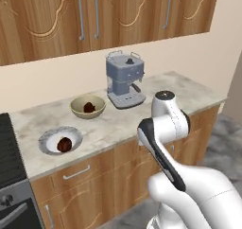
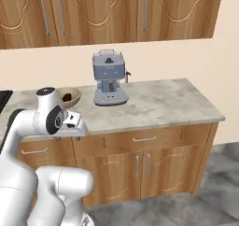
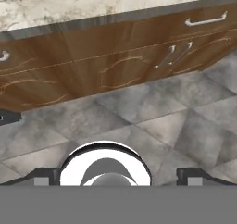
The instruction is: Place one of the steaks on the plate and the other in the bowl. Then place the bowl in the fridge.
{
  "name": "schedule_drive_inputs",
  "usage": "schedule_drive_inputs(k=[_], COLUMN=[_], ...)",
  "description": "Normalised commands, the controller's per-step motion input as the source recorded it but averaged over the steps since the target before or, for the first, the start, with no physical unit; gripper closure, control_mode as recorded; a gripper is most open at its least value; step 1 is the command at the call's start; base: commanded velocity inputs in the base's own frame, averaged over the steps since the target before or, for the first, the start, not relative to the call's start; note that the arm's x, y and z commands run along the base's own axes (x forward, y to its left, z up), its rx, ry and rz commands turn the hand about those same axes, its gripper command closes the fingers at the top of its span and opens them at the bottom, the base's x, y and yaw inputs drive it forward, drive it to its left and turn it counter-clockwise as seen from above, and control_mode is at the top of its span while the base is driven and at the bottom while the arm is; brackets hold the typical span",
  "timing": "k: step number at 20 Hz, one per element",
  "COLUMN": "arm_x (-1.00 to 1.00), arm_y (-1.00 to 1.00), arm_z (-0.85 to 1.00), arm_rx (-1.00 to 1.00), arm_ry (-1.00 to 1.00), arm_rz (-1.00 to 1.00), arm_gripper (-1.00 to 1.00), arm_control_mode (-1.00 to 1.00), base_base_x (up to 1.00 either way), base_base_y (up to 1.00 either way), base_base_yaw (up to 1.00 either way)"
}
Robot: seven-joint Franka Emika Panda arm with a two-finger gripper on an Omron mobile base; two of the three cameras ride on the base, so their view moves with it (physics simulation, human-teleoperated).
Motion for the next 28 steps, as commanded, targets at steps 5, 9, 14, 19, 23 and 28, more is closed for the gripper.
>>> schedule_drive_inputs(k=[5,9,14,19,23,28], arm_x=[0.0,0.0,0.0,0.0,0.1,0.23], arm_y=[0.0,0.0,0.0,0.0,0.01,0.02], arm_z=[0.0,0.0,0.0,0.0,0.0,-0.1], arm_rx=[0.0,0.0,0.0,0.0,0.0,0.36], arm_ry=[0.0,0.0,0.0,0.0,0.0,-0.01], arm_rz=[0.0,0.0,0.0,0.0,0.02,-0.25], arm_gripper=[-1.0,-1.0,-1.0,-1.0,-1.0,-1.0], arm_control_mode=[1.0,1.0,1.0,1.0,-1.0,-1.0], base_base_x=[0.75,0.62,0.5,0.0,0.0,0.0], base_base_y=[-0.11,-0.18,-0.55,0.0,0.0,0.0], base_base_yaw=[0.42,0.42,0.05,0.0,0.0,0.0])
